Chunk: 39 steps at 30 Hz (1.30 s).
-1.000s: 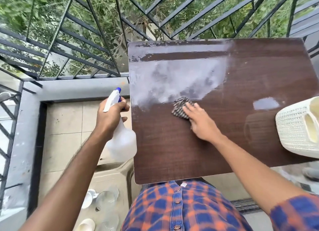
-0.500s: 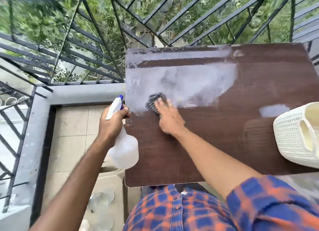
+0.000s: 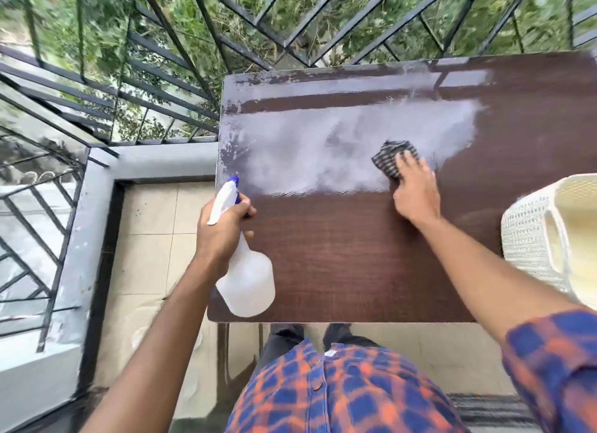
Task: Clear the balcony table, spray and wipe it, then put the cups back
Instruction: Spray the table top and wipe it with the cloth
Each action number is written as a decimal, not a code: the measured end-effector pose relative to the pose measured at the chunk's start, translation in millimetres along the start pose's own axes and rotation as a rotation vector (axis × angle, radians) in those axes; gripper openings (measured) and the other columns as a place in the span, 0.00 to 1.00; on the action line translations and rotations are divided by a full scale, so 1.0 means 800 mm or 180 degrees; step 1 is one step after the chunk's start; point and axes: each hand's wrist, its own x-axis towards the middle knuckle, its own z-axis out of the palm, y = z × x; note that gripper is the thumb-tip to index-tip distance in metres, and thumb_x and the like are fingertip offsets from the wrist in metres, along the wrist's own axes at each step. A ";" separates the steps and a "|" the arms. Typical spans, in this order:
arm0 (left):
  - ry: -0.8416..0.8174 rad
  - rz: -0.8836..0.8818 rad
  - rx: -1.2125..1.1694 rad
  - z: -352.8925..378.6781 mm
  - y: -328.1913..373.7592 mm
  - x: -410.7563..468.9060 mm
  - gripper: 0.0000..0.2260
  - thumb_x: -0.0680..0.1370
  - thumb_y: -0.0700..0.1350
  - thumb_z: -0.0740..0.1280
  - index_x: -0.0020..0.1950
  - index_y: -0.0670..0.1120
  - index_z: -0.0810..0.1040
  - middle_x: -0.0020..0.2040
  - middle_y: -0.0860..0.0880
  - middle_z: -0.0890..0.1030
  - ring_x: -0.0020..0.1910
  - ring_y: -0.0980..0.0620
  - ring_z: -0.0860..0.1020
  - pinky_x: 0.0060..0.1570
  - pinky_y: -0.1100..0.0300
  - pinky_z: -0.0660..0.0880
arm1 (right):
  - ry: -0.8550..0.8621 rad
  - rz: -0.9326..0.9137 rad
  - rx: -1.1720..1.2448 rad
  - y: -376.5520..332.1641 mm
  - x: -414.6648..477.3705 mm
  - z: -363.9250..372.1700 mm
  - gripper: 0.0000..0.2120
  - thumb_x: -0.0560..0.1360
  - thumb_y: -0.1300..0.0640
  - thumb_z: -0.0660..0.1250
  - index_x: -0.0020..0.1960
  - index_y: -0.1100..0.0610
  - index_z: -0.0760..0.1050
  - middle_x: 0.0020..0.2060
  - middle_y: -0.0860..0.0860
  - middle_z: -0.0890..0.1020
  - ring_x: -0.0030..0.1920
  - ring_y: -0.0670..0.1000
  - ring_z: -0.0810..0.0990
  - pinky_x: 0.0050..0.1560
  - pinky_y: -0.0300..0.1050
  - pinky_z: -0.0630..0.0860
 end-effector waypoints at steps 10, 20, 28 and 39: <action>0.0190 -0.0107 -0.0038 0.015 -0.018 -0.045 0.09 0.78 0.43 0.68 0.38 0.52 0.79 0.40 0.48 0.81 0.45 0.50 0.81 0.33 0.59 0.75 | -0.0705 -0.1688 -0.0111 -0.164 -0.105 0.072 0.35 0.72 0.64 0.59 0.80 0.53 0.61 0.80 0.50 0.60 0.79 0.60 0.56 0.77 0.59 0.56; 0.0090 -0.0137 0.0009 -0.023 -0.046 -0.064 0.06 0.79 0.42 0.66 0.42 0.48 0.77 0.40 0.45 0.80 0.40 0.50 0.79 0.33 0.59 0.73 | 0.0231 -0.0377 -0.0211 0.034 -0.147 0.040 0.28 0.77 0.60 0.56 0.77 0.53 0.65 0.76 0.54 0.68 0.76 0.62 0.64 0.72 0.64 0.64; 0.0335 -0.0234 -0.0075 -0.091 -0.078 -0.078 0.06 0.79 0.39 0.65 0.42 0.47 0.75 0.39 0.47 0.79 0.42 0.49 0.79 0.30 0.63 0.74 | -0.0112 -0.0472 -0.0003 -0.164 -0.107 0.081 0.34 0.76 0.62 0.59 0.81 0.53 0.57 0.81 0.51 0.58 0.80 0.60 0.53 0.79 0.56 0.51; 0.0537 -0.0480 -0.0235 -0.177 -0.127 -0.076 0.03 0.77 0.41 0.66 0.43 0.47 0.76 0.39 0.48 0.80 0.42 0.52 0.80 0.31 0.62 0.73 | -0.0893 -0.3127 -0.0587 -0.208 -0.181 0.128 0.30 0.75 0.64 0.59 0.77 0.51 0.68 0.77 0.51 0.67 0.77 0.60 0.64 0.75 0.61 0.61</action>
